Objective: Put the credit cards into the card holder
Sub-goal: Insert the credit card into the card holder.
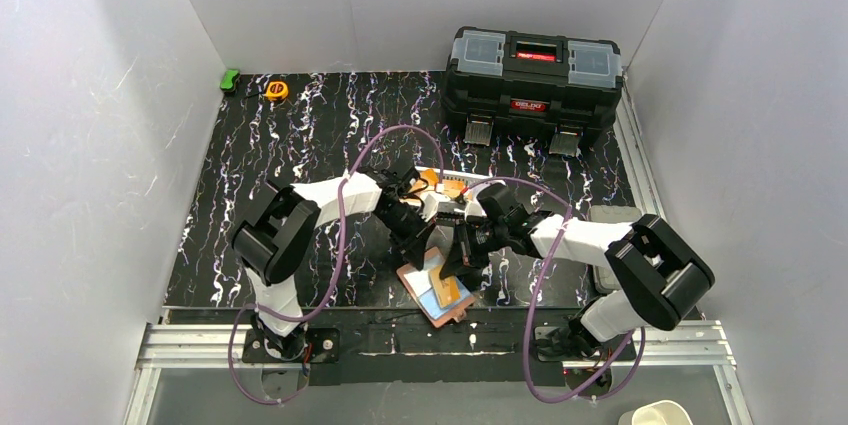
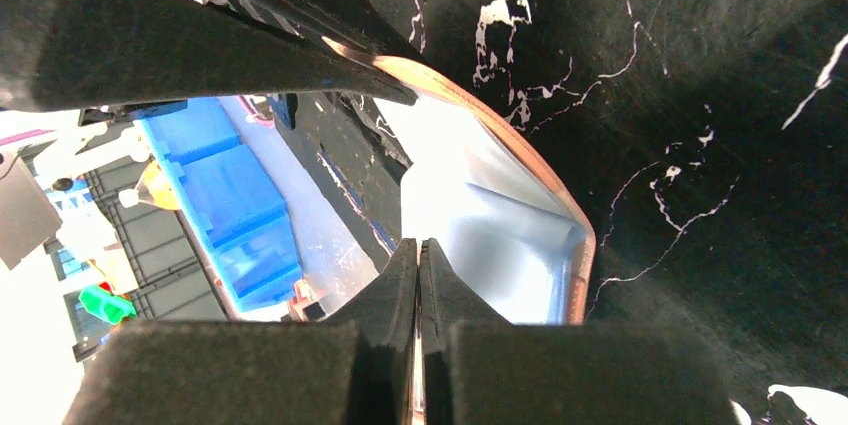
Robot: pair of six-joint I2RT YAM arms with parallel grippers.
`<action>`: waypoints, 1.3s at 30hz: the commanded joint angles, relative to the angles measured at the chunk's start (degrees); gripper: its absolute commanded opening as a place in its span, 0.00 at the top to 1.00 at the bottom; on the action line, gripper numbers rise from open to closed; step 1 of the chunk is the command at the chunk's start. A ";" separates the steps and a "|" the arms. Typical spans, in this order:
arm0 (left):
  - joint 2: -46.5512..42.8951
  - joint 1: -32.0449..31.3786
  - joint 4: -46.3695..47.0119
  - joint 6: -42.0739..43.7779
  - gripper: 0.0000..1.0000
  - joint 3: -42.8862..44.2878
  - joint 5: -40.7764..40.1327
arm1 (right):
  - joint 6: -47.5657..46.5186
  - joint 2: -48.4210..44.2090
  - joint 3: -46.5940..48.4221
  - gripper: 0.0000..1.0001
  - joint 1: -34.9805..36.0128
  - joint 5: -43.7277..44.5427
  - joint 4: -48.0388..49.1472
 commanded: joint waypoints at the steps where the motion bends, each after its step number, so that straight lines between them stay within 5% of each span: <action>1: -5.02 -0.30 0.74 -2.39 1.00 -1.56 -6.36 | -1.46 -2.37 3.60 0.99 0.11 1.89 -0.49; 14: -22.69 8.53 -3.48 -15.26 1.00 -7.16 -19.29 | 1.62 -3.09 9.26 0.99 -1.30 2.41 -1.90; 39: -22.39 14.33 4.19 -37.86 1.00 -17.66 -17.78 | 2.70 1.82 2.43 0.99 0.93 -3.19 1.81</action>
